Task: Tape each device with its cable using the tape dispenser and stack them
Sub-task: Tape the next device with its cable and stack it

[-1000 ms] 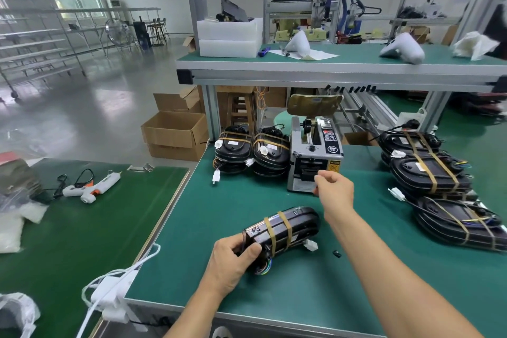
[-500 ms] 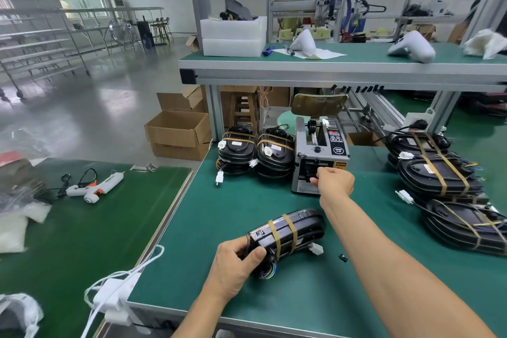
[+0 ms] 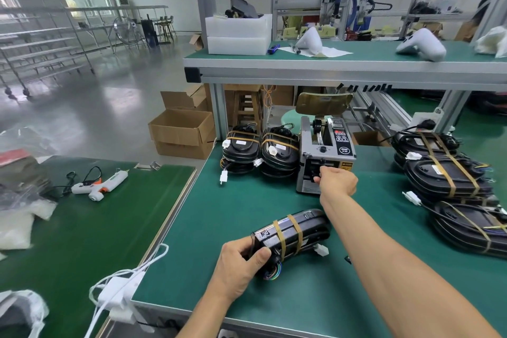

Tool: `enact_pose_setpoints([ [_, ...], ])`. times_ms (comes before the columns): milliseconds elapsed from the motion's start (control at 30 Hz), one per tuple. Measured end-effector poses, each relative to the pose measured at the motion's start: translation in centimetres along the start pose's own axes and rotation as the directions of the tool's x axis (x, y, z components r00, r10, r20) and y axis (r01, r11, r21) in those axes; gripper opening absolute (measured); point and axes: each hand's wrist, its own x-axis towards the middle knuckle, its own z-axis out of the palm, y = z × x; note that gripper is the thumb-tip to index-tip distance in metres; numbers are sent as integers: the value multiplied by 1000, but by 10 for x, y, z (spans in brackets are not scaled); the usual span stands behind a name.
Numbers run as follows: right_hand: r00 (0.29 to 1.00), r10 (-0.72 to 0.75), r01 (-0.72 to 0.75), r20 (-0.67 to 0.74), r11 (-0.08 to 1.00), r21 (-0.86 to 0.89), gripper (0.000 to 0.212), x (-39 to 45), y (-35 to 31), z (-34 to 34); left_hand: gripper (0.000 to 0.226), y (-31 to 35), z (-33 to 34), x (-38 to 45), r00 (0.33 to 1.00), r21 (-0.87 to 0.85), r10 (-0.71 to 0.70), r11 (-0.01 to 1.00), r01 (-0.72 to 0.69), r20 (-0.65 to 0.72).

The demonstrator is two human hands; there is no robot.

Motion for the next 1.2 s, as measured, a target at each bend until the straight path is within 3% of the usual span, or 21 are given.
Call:
enact_pose_setpoints([
  [333, 1000, 16, -17, -26, 999, -51, 21, 3, -4, 7, 58, 0, 0, 1, 1000, 44, 23, 999, -23, -14],
  [467, 996, 5, 0, 92, 999, -53, 15, -8, -7, 7, 58, 0, 0, 1, 1000, 42, 23, 999, -23, -14],
  [533, 952, 18, 8, 304, 996, -85, 12, -17, -6, 2, 62, -2, -1, 1, 1000, 28, 17, 999, -17, -7],
  [633, 825, -43, 97, 563, 993, -66, 6, -30, -10, -19, 63, -2, -1, 2, 1000, 37, 6, 999, -6, 1],
  [767, 642, -179, 200, 746, 978, 63, 20, -51, -24, -58, 63, -1, -2, 1, 1000, 54, 8, 998, -8, -3],
  [833, 585, -240, 256, 774, 961, 104, 24, -66, -28, -75, 65, -4, -2, 1, 1000, 62, 9, 998, -9, -2],
  [1033, 529, -371, 351, 763, 914, 202, 21, -105, -28, -111, 72, -7, -3, 3, 1000, 67, -6, 998, 7, -13],
  [1200, 582, -369, 358, 725, 916, 179, 15, -109, -13, -125, 69, -5, -3, 2, 1000, 83, 14, 996, -13, -17],
])
